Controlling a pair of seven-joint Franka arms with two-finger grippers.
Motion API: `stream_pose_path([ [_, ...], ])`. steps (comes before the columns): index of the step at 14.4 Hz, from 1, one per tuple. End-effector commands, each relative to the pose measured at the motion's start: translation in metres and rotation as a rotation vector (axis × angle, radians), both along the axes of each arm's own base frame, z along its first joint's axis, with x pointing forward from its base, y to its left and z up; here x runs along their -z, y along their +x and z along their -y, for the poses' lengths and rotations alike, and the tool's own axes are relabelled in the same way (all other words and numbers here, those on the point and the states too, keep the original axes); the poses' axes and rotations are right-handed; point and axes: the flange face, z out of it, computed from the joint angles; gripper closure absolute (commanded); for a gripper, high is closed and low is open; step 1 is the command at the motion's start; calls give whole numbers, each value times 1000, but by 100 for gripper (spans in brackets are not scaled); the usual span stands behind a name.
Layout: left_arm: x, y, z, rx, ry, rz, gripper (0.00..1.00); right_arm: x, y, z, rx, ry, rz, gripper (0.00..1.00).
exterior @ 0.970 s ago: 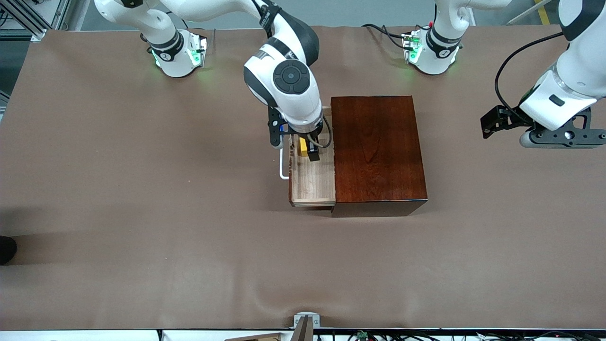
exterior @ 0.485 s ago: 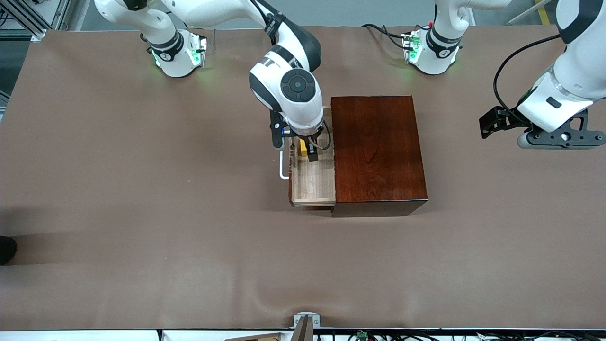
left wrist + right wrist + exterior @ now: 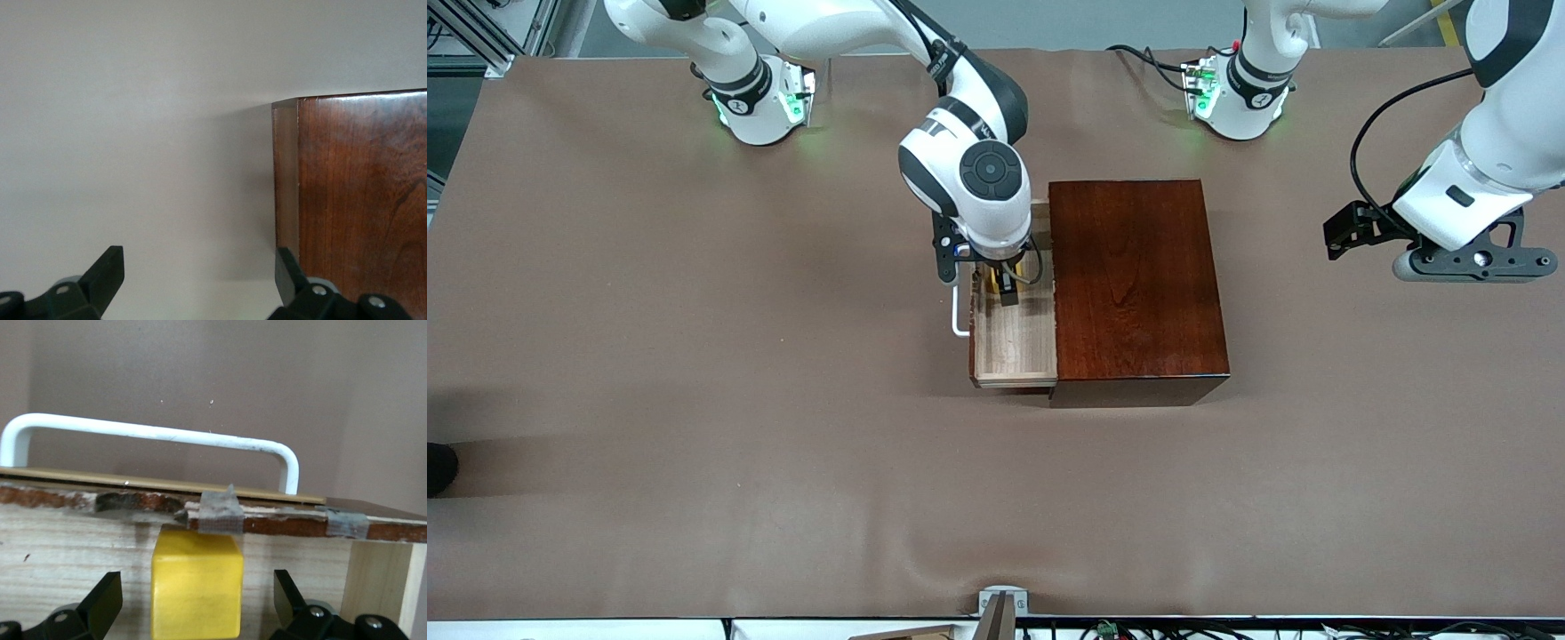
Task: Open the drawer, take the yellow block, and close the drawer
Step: 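Grasp the yellow cube with the right gripper while the left gripper reaches the drawer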
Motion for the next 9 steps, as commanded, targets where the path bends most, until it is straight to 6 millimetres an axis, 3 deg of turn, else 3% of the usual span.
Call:
stream_pose_path([
  [1,0,-3,0,25,7,1,0,5,-8,-3,-21,-12,18,0],
  [3,2,-3,1,25,6,-4,0,6,-11,-5,-33,-18,24,0],
  [4,1,-3,1,23,6,-2,0,6,-12,-6,-42,-25,32,19],
  [5,2,-4,2,17,4,-7,0,6,-13,-7,-46,-27,37,54],
  [6,2,-5,4,5,1,-14,0,5,-12,-6,-45,-27,37,76],
  [7,2,-6,5,-1,3,-21,0,3,-11,-6,-45,-26,38,90],
  [9,-1,-8,6,1,4,-28,0,-1,-10,-6,-43,-24,40,98],
])
